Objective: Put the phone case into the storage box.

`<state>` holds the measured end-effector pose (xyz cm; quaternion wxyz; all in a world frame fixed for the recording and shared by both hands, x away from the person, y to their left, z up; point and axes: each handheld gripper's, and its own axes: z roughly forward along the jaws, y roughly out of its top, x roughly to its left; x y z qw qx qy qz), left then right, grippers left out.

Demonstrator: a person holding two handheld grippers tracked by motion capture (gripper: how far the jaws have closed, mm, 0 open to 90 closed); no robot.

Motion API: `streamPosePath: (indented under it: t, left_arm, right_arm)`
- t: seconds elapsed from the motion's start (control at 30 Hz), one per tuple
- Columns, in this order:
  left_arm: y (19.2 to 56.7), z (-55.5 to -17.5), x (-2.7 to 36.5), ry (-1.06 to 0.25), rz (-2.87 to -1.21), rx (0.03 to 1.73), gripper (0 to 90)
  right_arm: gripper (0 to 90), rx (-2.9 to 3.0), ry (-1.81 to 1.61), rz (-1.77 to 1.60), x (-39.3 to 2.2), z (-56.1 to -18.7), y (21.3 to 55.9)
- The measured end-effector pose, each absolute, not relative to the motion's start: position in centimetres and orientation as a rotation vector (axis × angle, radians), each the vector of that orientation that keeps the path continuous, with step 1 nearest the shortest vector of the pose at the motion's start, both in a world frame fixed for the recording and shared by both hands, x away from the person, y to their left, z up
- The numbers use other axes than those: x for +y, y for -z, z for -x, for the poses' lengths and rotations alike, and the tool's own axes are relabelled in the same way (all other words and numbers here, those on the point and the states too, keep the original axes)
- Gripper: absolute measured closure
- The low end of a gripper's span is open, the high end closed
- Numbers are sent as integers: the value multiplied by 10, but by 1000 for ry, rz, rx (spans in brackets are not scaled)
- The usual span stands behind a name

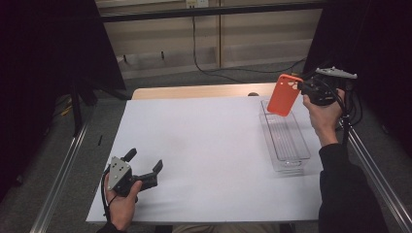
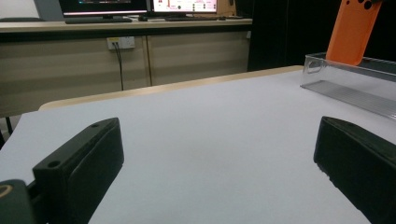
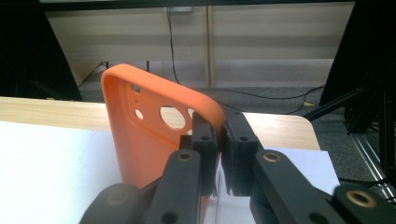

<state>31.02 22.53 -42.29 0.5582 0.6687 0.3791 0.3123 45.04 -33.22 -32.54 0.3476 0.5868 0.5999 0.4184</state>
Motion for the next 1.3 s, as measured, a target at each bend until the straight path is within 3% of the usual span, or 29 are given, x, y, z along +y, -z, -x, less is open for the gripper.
streamPosePath:
  t: [1.3]
  left_arm:
    - [423,-310,225,-728,-1580,895,16]
  right_arm:
    - [843,1574,-950,-1516,-315,-481,359]
